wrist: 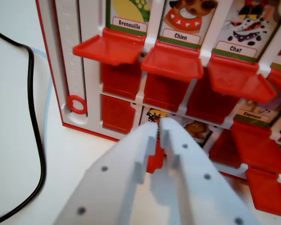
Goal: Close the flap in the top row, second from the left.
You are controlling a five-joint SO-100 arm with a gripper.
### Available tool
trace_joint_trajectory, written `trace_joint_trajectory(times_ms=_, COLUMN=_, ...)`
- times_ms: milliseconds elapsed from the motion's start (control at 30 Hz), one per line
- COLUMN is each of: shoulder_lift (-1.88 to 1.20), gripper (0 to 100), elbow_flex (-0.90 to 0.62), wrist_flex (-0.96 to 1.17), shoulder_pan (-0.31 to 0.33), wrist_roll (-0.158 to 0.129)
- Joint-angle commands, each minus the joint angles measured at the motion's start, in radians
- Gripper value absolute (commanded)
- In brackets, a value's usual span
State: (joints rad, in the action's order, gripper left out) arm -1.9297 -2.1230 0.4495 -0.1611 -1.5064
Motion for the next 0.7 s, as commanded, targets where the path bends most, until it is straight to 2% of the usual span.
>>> trace_joint_trajectory(times_ms=0, shoulder_lift=0.025, gripper=0, elbow_flex=0.034, wrist_flex=-0.051, shoulder_pan=0.002, wrist_roll=-0.008)
trace_joint_trajectory(times_ms=533, shoulder_lift=0.173, gripper=0, elbow_flex=0.163, wrist_flex=-0.107, shoulder_pan=0.008, wrist_roll=-0.005)
trace_joint_trajectory(times_ms=667, shoulder_lift=0.179, gripper=0, elbow_flex=0.221, wrist_flex=-0.091, shoulder_pan=0.008, wrist_roll=0.012)
